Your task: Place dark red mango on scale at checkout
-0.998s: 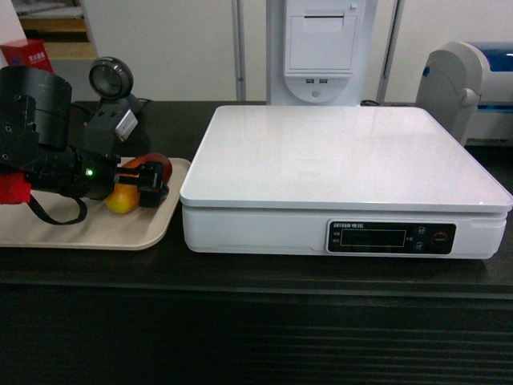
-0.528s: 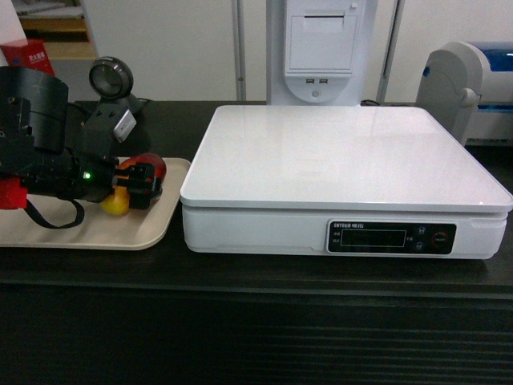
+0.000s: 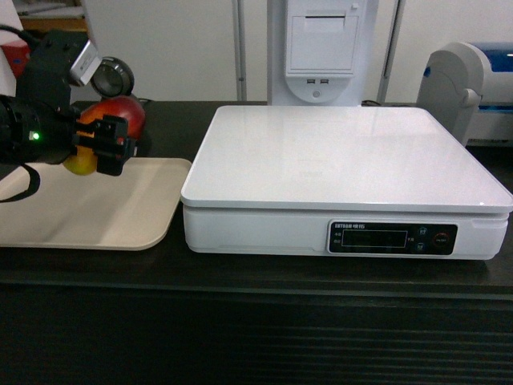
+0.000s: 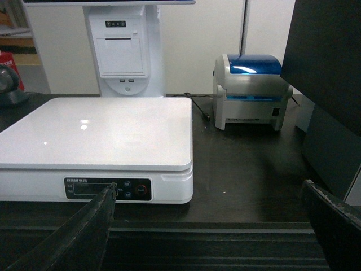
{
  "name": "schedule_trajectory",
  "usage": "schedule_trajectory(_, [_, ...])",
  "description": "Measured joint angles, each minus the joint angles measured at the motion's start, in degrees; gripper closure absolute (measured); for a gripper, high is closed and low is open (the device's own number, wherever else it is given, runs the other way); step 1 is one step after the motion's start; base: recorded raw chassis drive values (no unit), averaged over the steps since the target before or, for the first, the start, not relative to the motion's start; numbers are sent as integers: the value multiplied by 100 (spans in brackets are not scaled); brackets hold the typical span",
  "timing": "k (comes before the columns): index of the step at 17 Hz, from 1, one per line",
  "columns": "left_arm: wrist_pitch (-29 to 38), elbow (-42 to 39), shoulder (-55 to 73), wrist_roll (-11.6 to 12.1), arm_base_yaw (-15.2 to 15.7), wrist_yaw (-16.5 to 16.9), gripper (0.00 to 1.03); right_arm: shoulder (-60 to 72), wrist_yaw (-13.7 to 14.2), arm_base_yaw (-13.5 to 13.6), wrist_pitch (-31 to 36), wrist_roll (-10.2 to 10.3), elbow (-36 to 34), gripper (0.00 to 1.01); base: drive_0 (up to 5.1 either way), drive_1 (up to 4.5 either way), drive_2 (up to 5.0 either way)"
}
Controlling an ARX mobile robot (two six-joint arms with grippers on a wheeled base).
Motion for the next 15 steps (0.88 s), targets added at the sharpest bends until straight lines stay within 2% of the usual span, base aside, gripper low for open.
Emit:
schedule_trajectory(2, [2,-275,-455,0,-282,101,36,0,0,0,0,0,0,3,0,0,0])
schedule_trajectory(6, [-136,-116,-627,20,-973,260,36,0,0,0,0,0,0,3,0,0,0])
schedule_trajectory(11, [-634,966,72,149,-1740,470,36,0,0,0,0,0,0,3,0,0,0])
schedule_trajectory(15, [-1318,2111,949,221,-2096,590,36,0,0,0,0,0,0,3,0,0,0])
